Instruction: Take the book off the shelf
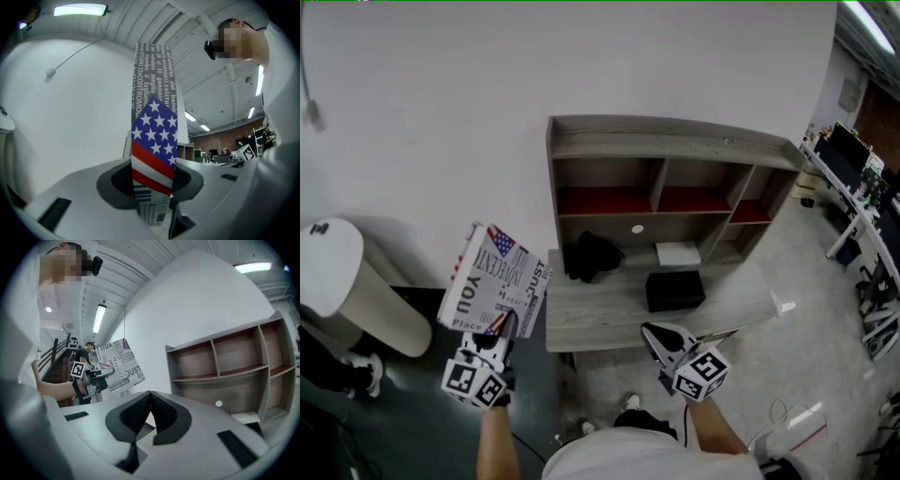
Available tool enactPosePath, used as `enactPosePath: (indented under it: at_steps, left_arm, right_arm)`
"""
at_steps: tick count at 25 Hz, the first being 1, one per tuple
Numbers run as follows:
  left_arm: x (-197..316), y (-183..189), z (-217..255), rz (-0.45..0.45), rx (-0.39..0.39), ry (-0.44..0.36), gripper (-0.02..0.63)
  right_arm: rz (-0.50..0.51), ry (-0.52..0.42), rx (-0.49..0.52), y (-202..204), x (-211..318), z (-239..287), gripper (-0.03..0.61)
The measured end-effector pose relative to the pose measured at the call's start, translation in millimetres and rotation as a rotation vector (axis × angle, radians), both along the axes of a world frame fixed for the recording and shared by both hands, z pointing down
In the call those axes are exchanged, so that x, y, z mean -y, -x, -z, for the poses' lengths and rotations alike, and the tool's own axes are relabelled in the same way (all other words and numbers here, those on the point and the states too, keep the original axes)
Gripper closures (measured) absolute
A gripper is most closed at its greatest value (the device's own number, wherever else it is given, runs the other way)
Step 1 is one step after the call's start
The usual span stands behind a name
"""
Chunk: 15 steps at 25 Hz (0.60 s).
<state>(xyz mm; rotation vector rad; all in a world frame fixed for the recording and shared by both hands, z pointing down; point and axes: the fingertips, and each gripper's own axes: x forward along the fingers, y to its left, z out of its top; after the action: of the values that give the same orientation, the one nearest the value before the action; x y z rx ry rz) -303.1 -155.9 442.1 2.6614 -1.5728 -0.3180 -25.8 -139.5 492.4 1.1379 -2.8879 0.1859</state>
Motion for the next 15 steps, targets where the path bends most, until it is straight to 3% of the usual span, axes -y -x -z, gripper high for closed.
enactPosePath:
  at_steps: [6, 15]
  left_arm:
    - [-25, 20, -15, 0.020, 0.105, 0.007, 0.459]
    - [-34, 48, -43, 0.100, 0.110, 0.062, 0.459]
  right_arm:
    - [-0.041, -0.006, 0.002, -12, 15, 11, 0.555]
    - [-0.137, 0.014, 0.009, -47, 39, -10, 0.555]
